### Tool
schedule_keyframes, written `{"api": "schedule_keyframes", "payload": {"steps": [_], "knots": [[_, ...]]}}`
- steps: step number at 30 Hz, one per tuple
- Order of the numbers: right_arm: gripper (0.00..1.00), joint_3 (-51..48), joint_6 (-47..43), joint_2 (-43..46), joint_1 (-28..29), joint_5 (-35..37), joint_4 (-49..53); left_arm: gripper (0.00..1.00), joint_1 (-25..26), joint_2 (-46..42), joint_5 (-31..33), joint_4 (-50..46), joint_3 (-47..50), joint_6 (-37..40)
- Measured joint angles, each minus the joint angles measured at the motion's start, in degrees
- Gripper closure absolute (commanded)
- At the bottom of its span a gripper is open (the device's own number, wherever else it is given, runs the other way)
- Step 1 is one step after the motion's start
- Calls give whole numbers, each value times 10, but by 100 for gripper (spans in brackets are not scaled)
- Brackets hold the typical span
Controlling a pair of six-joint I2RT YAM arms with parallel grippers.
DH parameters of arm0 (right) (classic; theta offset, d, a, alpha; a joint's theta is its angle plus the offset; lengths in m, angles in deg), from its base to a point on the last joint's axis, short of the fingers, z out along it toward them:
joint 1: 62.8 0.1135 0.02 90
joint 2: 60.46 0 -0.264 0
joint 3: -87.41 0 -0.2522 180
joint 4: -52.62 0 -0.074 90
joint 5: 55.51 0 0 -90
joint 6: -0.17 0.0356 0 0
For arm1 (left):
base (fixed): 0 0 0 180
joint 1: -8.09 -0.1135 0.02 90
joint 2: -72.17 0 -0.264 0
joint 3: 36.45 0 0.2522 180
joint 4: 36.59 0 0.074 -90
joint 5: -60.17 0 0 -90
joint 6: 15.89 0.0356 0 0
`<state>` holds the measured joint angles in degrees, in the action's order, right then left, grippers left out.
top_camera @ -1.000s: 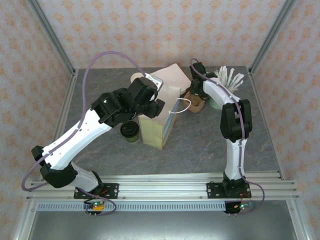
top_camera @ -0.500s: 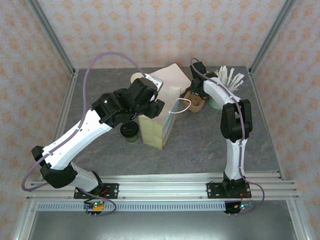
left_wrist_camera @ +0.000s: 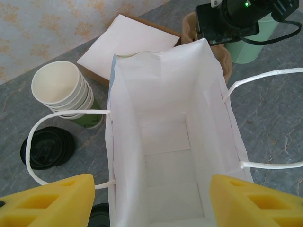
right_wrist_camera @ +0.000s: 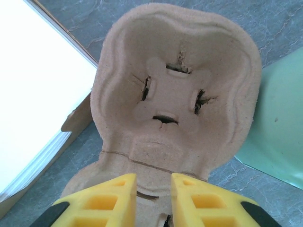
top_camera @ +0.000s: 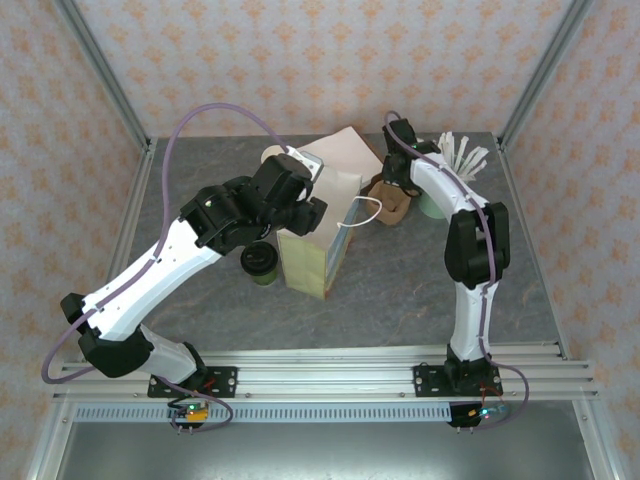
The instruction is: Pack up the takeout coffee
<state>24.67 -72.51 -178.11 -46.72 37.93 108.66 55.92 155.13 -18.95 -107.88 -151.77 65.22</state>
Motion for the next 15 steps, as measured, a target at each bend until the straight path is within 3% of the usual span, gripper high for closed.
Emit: {"api": "schedule_keyframes", "payload": {"steps": [7, 15], "knots": [[63, 0, -2, 3, 0, 0, 2, 34, 0, 0, 0, 1, 2, 0], [57, 0, -4, -4, 0, 0, 4, 34, -4, -3, 0, 4, 8, 0]]}}
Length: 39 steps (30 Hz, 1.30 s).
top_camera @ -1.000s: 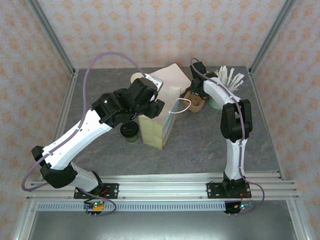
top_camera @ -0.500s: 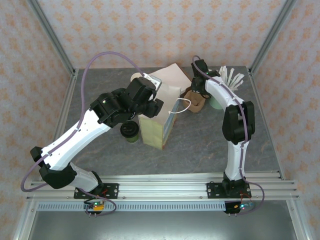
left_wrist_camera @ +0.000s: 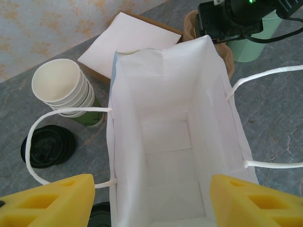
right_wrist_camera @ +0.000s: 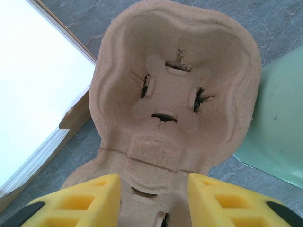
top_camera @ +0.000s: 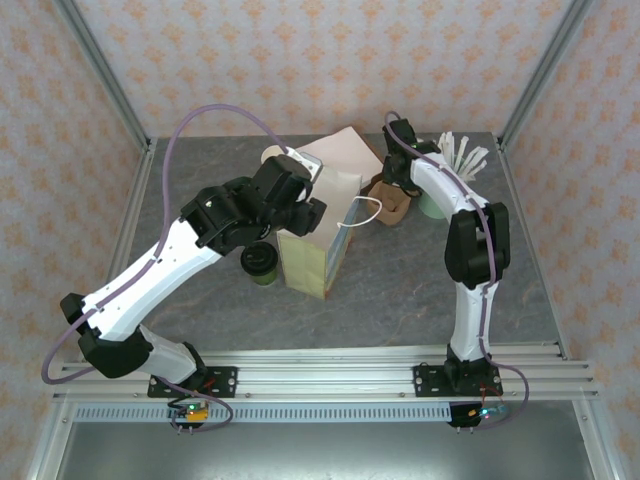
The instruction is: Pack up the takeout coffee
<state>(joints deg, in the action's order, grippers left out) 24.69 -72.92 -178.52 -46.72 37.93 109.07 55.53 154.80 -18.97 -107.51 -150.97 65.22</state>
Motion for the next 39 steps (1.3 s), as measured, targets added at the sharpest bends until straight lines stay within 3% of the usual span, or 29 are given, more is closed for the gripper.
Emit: {"api": "schedule_keyframes", "payload": {"steps": [16, 28, 39], "knots": [[57, 15, 0, -36, 0, -2, 4, 34, -8, -5, -23, 8, 7, 0], [72, 18, 5, -37, 0, -2, 4, 34, -11, -5, -47, 16, 9, 0], [73, 18, 6, -35, 0, -2, 4, 34, -11, -5, -49, 18, 9, 0]]}}
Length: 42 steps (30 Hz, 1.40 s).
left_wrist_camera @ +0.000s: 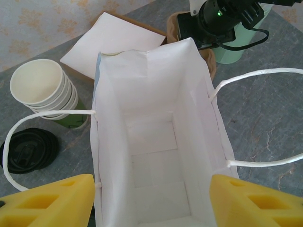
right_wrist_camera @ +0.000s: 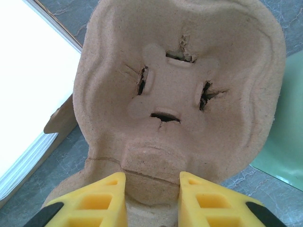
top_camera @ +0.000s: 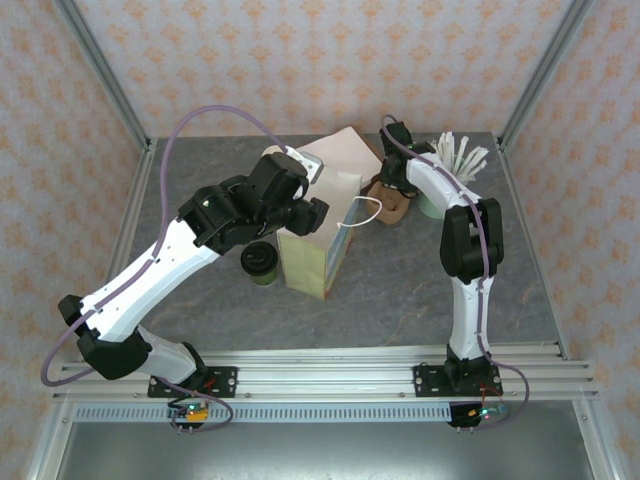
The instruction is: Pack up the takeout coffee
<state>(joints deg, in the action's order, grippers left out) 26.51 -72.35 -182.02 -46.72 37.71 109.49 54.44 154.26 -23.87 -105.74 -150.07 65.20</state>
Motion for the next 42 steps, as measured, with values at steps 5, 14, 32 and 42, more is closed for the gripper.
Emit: {"api": "schedule_keyframes", "payload": {"steps": [5, 14, 32, 42], "knots": [[73, 0, 1, 4, 0, 0, 0, 34, 0, 0, 0, 0, 1, 0], [63, 0, 5, 7, 0, -1, 0, 34, 0, 0, 0, 4, 2, 0], [54, 0, 6, 2, 0, -1, 0, 34, 0, 0, 0, 4, 2, 0], [56, -1, 12, -4, 0, 1, 5, 34, 0, -1, 0, 5, 7, 0]]}}
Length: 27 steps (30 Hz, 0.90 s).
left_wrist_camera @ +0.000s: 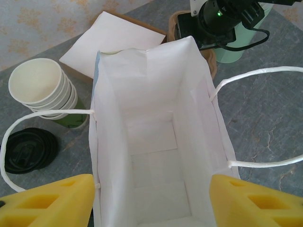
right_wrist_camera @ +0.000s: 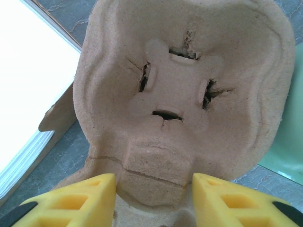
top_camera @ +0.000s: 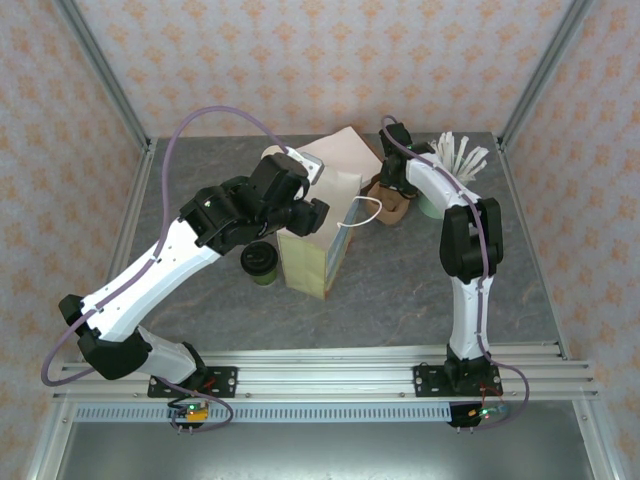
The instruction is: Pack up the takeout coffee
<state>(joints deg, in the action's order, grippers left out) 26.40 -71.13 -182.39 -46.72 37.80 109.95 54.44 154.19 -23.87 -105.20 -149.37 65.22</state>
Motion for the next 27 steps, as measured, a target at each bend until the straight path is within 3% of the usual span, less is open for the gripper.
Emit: {"api": "schedule_keyframes", "payload": {"steps": [14, 27], "knots": [[73, 0, 17, 0, 0, 4, 0, 34, 0, -7, 0, 3, 3, 0], [79, 0, 14, 13, 0, 4, 2, 34, 0, -7, 0, 3, 4, 0]]}}
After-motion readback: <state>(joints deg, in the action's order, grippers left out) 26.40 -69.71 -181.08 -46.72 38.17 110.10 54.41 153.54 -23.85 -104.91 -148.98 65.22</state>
